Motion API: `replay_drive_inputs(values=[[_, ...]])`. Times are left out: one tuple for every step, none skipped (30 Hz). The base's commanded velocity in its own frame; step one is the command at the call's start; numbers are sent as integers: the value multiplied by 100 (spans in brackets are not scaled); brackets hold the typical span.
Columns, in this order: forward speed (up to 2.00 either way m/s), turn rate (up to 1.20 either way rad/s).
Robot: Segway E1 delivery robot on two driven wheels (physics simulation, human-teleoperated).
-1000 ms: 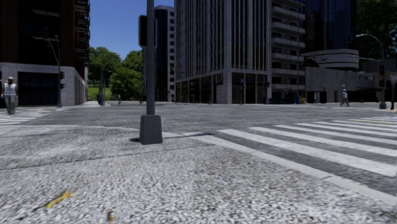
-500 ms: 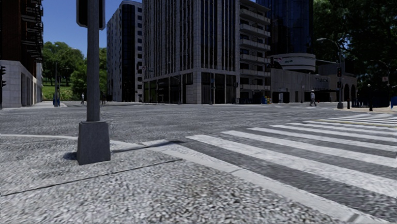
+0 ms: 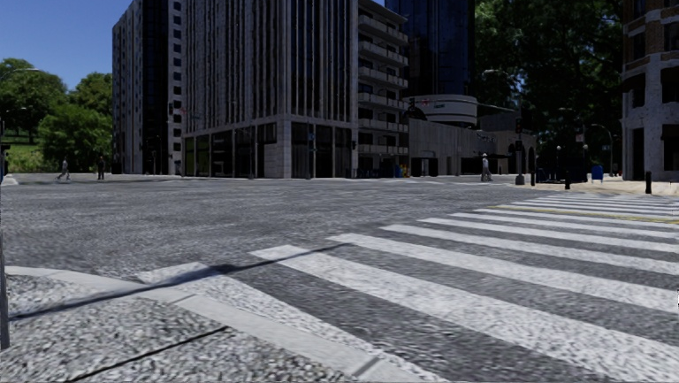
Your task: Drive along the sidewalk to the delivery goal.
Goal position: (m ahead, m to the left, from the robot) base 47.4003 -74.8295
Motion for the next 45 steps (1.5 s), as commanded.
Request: replay_drive_inputs(values=[[166, -54], [165, -54], [165, -54], [165, -54], [165, -54], [165, -54], [165, -54], [165, -54], [165, -54], [165, -54], [165, -54], [165, -54], [165, -54], [165, -54], [164, -54], [163, -54], [161, -54], [158, -54], [157, -54], [157, -54], [156, -54], [155, -54], [155, -54], [154, -54], [154, -54], [154, -54], [153, -54], [153, -54], [153, -54], [153, -54], [152, -54], [152, -54], [152, -54], [152, -54], [152, -54], [152, -54], [152, -54], [152, -54], [152, -54], [152, -54], [152, -54], [151, -54], [151, -54], [151, -54], [151, -54]])
